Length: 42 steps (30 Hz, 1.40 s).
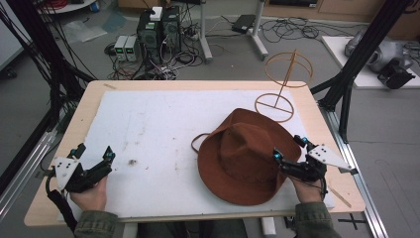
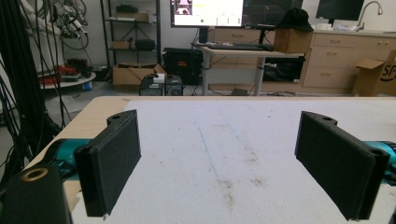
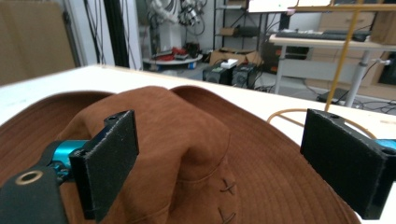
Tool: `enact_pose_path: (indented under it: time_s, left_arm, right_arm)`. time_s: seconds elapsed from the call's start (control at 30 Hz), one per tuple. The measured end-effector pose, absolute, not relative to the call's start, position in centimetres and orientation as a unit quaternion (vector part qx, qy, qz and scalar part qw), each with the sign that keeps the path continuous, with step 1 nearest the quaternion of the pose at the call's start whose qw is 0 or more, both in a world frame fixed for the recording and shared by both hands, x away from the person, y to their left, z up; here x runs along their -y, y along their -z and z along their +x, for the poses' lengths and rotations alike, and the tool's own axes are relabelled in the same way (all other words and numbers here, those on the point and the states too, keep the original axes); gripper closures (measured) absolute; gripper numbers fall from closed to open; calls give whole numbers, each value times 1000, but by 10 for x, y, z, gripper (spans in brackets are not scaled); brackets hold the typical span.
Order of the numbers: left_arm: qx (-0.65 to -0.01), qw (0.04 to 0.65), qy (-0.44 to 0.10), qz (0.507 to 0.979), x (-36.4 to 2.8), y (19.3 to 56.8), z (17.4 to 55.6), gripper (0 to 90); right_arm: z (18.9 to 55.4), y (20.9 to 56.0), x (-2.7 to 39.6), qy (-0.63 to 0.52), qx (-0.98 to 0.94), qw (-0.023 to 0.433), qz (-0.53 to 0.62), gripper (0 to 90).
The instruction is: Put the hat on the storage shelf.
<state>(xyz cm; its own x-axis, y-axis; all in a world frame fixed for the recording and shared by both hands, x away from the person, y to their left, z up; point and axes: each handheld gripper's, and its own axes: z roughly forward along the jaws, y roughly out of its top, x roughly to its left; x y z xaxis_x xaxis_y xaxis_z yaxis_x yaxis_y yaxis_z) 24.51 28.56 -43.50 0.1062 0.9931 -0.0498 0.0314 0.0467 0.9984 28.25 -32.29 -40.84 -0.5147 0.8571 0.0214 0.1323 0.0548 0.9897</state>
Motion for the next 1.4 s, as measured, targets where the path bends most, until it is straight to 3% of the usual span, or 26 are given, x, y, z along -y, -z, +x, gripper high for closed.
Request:
enact_pose_path:
  time_s: [0.83,1.1,1.17,1.2,1.27,1.3,1.33,1.4]
  left_arm:
    - [-493,535,-447,520,-288,435,246,148]
    - [-491,535,-447,522,-289,434,246,150]
    - [-491,535,-447,522,-289,434,247,149]
    - [-491,535,-447,522,-289,434,247,150]
    - [-491,534,-447,523,-289,434,247,150]
    - [-491,534,-447,523,-289,434,247,150]
    - [-491,535,-448,522,-290,434,247,150]
    - [-491,535,-447,522,-290,434,247,150]
  right_arm:
    - [292,421,302,-537,-740,234,333,107]
    - [294,425,298,-525,-755,215,329,184]
    - [295,426,299,-525,-757,209,329,254]
    - [295,426,300,-523,-758,205,330,341]
    - [295,425,302,-513,-766,199,332,594]
    - [295,425,303,-506,-773,195,330,775]
    - [296,424,304,-504,-779,187,323,866]
    - [296,423,304,-501,-782,180,325,872]
